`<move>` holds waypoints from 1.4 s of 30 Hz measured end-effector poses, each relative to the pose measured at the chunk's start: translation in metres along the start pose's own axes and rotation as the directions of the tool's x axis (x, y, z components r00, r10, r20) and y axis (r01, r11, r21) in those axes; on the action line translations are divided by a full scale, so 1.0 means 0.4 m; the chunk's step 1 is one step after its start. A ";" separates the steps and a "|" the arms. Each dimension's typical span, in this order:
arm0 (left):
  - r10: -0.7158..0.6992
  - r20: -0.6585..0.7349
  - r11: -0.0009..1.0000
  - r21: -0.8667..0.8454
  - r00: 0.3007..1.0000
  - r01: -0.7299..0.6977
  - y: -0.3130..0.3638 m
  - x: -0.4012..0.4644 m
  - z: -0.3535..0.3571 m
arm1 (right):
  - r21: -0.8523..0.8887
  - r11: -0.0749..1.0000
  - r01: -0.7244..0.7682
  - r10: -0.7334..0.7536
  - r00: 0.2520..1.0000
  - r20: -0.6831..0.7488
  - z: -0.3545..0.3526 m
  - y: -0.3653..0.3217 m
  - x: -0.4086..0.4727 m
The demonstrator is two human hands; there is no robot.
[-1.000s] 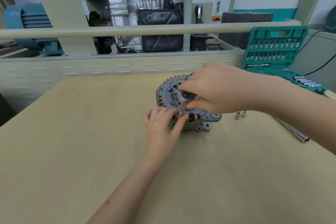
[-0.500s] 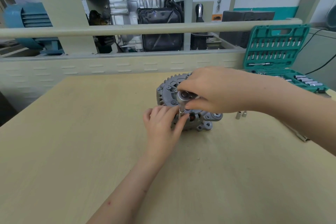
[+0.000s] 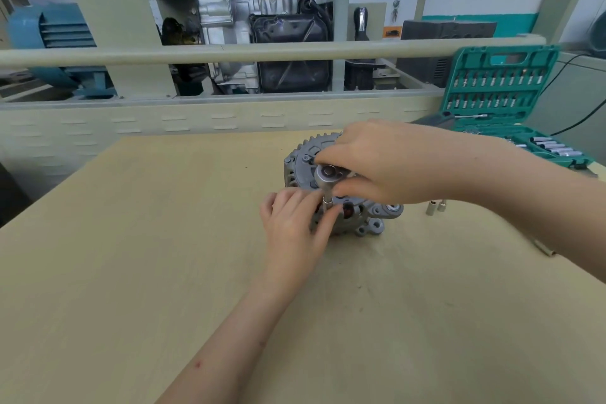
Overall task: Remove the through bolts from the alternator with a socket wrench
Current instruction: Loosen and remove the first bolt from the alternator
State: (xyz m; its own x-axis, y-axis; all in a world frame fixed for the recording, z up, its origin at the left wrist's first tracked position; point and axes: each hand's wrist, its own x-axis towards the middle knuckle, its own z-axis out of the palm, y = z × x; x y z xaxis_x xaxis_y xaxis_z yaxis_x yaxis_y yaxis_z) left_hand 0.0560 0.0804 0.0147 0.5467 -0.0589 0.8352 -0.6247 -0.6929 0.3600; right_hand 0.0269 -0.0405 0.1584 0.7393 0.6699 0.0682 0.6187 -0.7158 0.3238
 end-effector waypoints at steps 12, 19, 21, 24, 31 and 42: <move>-0.036 -0.022 0.998 -0.053 0.999 0.035 0.001 0.002 0.005 | -0.229 0.973 -0.024 0.006 0.997 -0.076 0.003 -0.007 -0.007; -0.080 0.007 0.994 -0.073 0.997 0.080 0.007 0.000 0.002 | -0.190 0.981 0.038 -0.045 0.998 -0.033 0.005 0.020 -0.015; -0.102 0.004 0.991 -0.084 0.995 0.102 0.012 0.003 0.002 | -0.238 0.970 0.041 -0.050 0.998 -0.030 0.001 0.016 -0.014; -0.113 -0.014 0.988 -0.109 0.994 0.111 0.019 0.004 0.000 | -0.289 0.957 -0.008 -0.006 0.999 -0.047 -0.005 0.002 -0.012; -0.069 0.028 0.992 -0.101 0.997 0.071 0.007 -0.005 0.004 | -0.211 0.977 0.041 -0.056 0.996 -0.066 0.012 0.028 -0.014; -0.149 -0.011 0.979 -0.144 0.989 0.146 0.014 0.003 0.004 | -0.277 0.961 0.005 -0.029 0.996 -0.082 0.014 -0.002 -0.014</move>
State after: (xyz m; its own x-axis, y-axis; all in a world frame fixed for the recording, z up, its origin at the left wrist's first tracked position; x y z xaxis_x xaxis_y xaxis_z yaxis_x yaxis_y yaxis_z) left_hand 0.0541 0.0755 0.0170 0.6276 0.0530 0.7767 -0.6120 -0.5831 0.5343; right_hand 0.0237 -0.0448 0.1525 0.6965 0.7046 0.1358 0.5251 -0.6295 0.5727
